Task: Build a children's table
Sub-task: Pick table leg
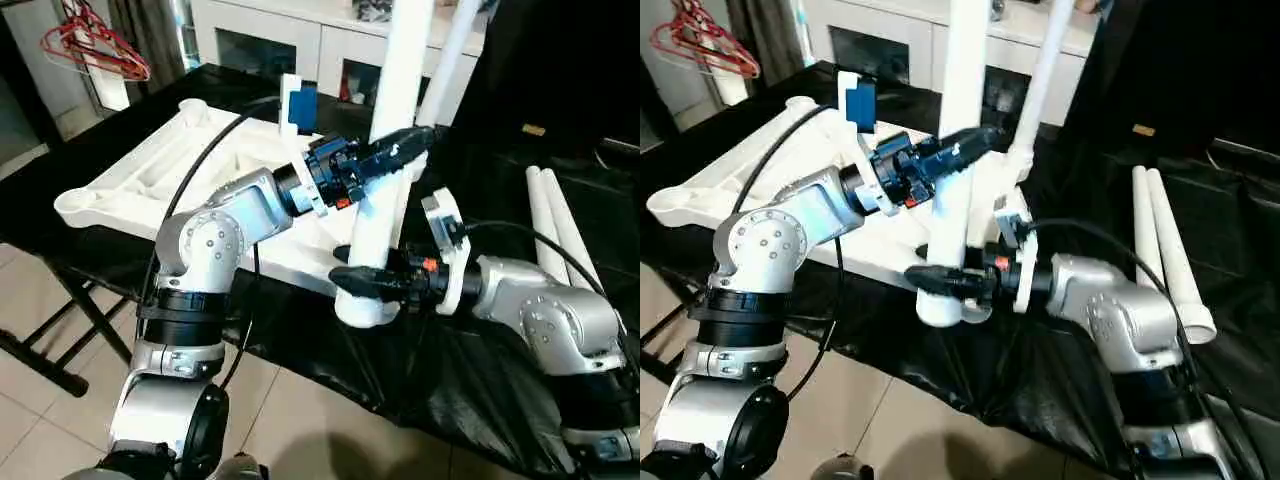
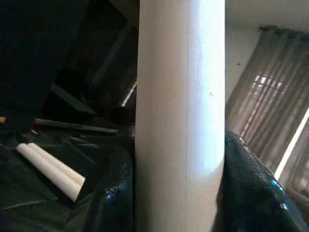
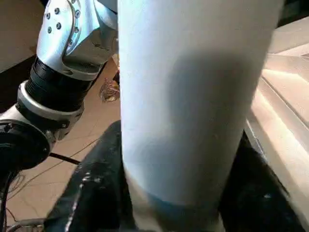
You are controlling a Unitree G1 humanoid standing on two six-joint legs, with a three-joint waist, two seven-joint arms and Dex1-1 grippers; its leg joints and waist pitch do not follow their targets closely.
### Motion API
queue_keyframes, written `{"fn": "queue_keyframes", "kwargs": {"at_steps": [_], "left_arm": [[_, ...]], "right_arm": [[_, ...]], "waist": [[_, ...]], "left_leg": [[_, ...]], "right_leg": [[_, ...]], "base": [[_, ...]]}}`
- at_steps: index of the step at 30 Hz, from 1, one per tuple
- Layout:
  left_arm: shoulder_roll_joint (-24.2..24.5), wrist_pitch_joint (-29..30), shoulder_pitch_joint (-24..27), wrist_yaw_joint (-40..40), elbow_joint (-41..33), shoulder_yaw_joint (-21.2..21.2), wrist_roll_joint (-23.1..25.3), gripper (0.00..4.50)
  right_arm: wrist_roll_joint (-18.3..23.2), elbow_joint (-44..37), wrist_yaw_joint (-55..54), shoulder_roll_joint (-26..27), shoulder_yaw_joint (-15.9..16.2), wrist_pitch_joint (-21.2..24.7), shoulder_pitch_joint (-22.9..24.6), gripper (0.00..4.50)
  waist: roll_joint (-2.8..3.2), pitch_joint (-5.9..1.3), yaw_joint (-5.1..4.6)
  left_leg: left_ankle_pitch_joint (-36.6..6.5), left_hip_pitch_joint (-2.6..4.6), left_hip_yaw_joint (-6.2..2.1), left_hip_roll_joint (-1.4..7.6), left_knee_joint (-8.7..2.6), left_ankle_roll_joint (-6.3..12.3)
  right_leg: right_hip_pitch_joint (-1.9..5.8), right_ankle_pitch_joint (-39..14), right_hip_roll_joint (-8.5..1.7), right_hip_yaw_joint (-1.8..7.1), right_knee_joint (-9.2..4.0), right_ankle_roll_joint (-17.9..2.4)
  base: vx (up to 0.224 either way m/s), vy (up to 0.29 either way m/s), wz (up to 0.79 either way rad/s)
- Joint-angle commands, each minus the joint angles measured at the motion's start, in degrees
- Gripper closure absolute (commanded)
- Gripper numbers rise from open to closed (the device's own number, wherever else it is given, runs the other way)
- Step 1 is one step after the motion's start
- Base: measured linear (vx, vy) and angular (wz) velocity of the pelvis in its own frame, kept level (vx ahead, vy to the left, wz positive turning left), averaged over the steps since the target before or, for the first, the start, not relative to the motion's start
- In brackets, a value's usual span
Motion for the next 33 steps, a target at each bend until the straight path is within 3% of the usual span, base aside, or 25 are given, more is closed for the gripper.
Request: {"fn": "queue_keyframes", "kwargs": {"at_steps": [1,4,5,6,10,14,16,17,20,21,27,29,33], "left_arm": [[0.1,0.0,-0.1,-0.2,-1.6,-0.3,-0.4,2.68],[0.2,0.2,0.3,-0.4,-2.1,-0.2,-0.8,2.68],[0.0,-0.1,0.5,-0.2,-2.2,-0.2,-0.8,2.68],[-0.1,-0.6,0.4,1.4,-2.0,-0.4,0.4,2.12],[-0.6,-1.5,0.7,4.1,-2.1,-0.7,2.1,1.77],[-1.7,-6.6,1.4,13.9,-2.7,-3.4,11.2,1.47],[-1.7,-6.6,1.4,13.9,-2.7,-3.4,11.2,1.47],[-2.8,-8.3,1.2,17.0,-2.7,-2.8,12.7,1.72],[-3.7,-10.4,0.4,20.3,-2.6,-1.9,14.2,1.82],[-3.8,-11.1,0.2,20.8,-2.3,-1.6,14.4,2.06],[-5.4,-11.5,0.7,20.2,-2.7,-1.0,12.4,2.52],[-5.5,-11.6,0.7,19.6,-2.7,-1.1,12.0,2.63],[-4.9,-11.3,0.8,17.5,-3.1,-2.3,11.6,2.68]], "right_arm": [[1.3,-2.3,0.3,0.4,0.2,0.7,0.4,2.47],[1.3,-2.6,-0.8,1.0,0.2,0.5,0.8,2.51],[1.3,-2.7,-1.5,1.5,0.0,0.4,0.9,2.52],[1.1,-2.8,-2.3,1.9,-0.2,0.0,1.1,2.52],[0.1,-2.6,-4.3,2.9,-0.6,-1.3,1.3,2.53],[-2.5,-2.0,-8.6,4.5,-1.6,-4.3,0.8,2.53],[-2.5,-2.0,-8.6,4.5,-1.6,-4.3,0.8,2.53],[-4.1,-1.4,-10.4,4.9,-1.5,-5.7,0.3,2.53],[-5.6,-0.6,-12.3,5.4,-1.4,-7.0,-0.4,2.53],[-5.8,-0.5,-12.6,5.6,-1.3,-7.1,-0.6,2.53],[-7.5,-0.7,-14.6,5.7,-0.7,-8.1,-1.0,2.54],[-7.3,-0.4,-14.6,5.7,-0.9,-7.7,-1.3,1.98],[-7.2,1.2,-13.5,5.1,-1.2,-7.3,-2.2,1.65]], "waist": [[-0.12,-4.42,0.10],[-0.11,-4.45,0.09],[-0.46,-4.44,0.06],[-0.42,-4.42,0.08],[-0.39,-4.48,0.10],[-0.45,-4.47,0.08],[-0.46,-4.44,0.11],[-0.73,-4.45,0.11],[-0.95,-4.39,0.03],[-0.80,-4.40,0.00],[-0.32,-4.42,-0.10],[-0.25,-4.44,-0.04],[-0.37,-4.39,-0.11]], "left_leg": [[-6.9,1.07,-1.24,3.27,-3.75,0.59],[-6.8,1.08,-1.21,3.24,-3.74,0.53],[-6.5,0.99,-1.21,3.23,-3.75,0.61],[-6.3,0.99,-1.21,3.28,-3.76,0.61],[-6.2,0.96,-1.30,3.37,-3.80,0.43],[-6.4,1.00,-1.36,3.47,-3.93,-0.03],[-6.4,0.93,-1.29,3.30,-3.87,-0.03],[-6.4,0.90,-1.25,3.28,-3.87,0.07],[-6.6,0.81,-1.26,3.22,-3.83,-0.15],[-6.4,0.79,-1.28,3.20,-3.86,-0.06],[-7.0,1.06,-1.28,3.30,-3.84,-0.06],[-6.8,1.07,-1.26,3.25,-3.81,0.10],[-7.2,1.02,-1.25,3.18,-3.82,0.42]], "right_leg": [[3.39,-12.5,-5.74,3.49,-4.38,-7.5],[3.36,-12.3,-5.76,3.50,-4.38,-7.6],[3.44,-12.3,-5.78,3.49,-4.25,-7.6],[3.36,-12.3,-5.76,3.51,-4.23,-7.5],[3.38,-12.0,-5.83,3.53,-4.22,-7.1],[3.40,-11.6,-5.81,3.59,-4.26,-6.3],[3.46,-12.2,-5.86,3.56,-4.34,-6.0],[3.48,-12.5,-5.84,3.55,-4.39,-5.8],[3.41,-13.0,-5.79,3.53,-4.44,-5.5],[3.42,-12.9,-5.78,3.53,-4.42,-5.3],[3.19,-12.1,-5.71,3.54,-4.41,-6.2],[3.23,-10.8,-5.65,3.58,-4.25,-6.7],[3.28,-12.0,-5.65,3.55,-4.47,-6.1]], "base": [[0.000,0.000,0.00],[0.000,0.000,0.00],[0.000,0.000,0.00],[0.000,0.000,0.00],[0.000,0.000,0.00],[0.000,0.000,0.00],[0.000,0.000,0.00],[0.000,0.000,0.00],[0.000,0.000,0.00],[0.000,0.000,0.00],[0.000,0.000,0.00],[0.000,0.000,0.00],[0.000,0.000,0.00]]}}
